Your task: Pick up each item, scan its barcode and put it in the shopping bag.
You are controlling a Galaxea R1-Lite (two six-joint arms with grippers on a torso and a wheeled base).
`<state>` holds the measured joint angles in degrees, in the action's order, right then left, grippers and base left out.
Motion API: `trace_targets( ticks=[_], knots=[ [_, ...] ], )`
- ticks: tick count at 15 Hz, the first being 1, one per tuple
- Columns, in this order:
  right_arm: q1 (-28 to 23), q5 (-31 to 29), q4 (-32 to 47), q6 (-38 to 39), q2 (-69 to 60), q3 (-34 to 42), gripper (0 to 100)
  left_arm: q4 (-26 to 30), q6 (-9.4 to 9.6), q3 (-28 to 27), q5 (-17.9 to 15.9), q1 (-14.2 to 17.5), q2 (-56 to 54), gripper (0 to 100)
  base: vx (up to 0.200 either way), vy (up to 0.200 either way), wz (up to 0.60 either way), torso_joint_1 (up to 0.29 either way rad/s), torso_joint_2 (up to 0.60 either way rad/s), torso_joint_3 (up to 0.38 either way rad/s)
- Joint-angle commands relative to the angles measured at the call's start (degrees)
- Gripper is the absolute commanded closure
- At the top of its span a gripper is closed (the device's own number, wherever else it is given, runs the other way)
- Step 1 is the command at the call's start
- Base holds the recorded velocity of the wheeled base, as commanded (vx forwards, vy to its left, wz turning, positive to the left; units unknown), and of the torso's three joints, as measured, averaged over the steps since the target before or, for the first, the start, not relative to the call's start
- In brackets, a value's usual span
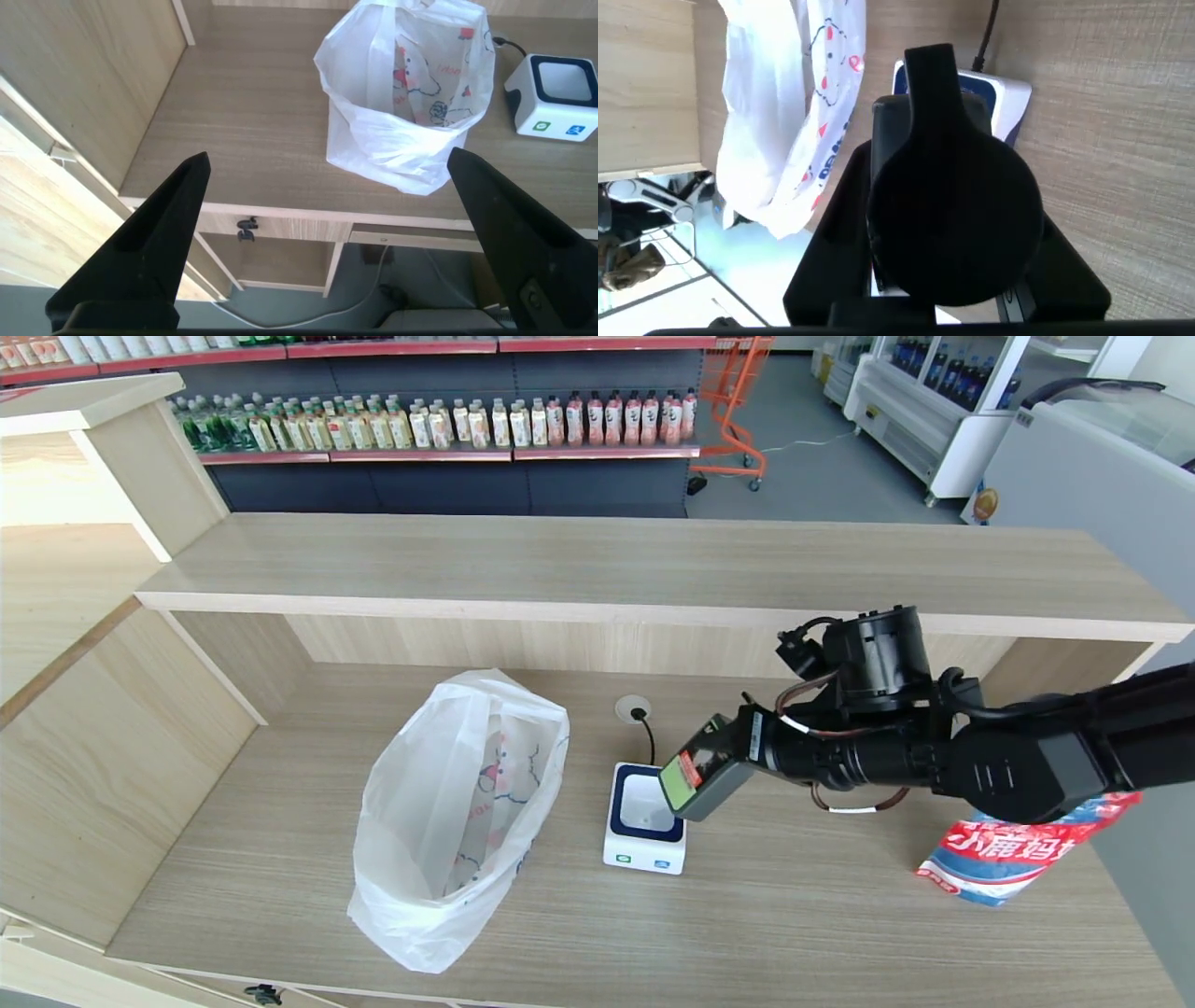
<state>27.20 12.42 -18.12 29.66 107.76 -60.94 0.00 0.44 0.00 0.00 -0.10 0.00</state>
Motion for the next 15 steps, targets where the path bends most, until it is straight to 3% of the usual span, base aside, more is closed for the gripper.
trace_targets(
  ticks=[1, 9, 15],
  knots=[
    [0.3, 0.8, 0.0, -0.2, 4.6, -1.9, 100, 0.0, 0.0, 0.0, 0.0, 0.0, 0.1, 0, 0.0, 0.0, 0.0, 0.0, 0.0, 0.0],
    [2.0, 1.6, -1.7, -5.6, 9.5, -3.9, 100, 0.0, 0.0, 0.0, 0.0, 0.0, 0.1, 0, 0.0, 0.0, 0.0, 0.0, 0.0, 0.0],
    [1.8, 1.0, -4.5, -4.9, 9.0, -4.3, 100, 0.0, 0.0, 0.0, 0.1, 0.0, 0.0, 0, 0.0, 0.0, 0.0, 0.0, 0.0, 0.0]
  ],
)
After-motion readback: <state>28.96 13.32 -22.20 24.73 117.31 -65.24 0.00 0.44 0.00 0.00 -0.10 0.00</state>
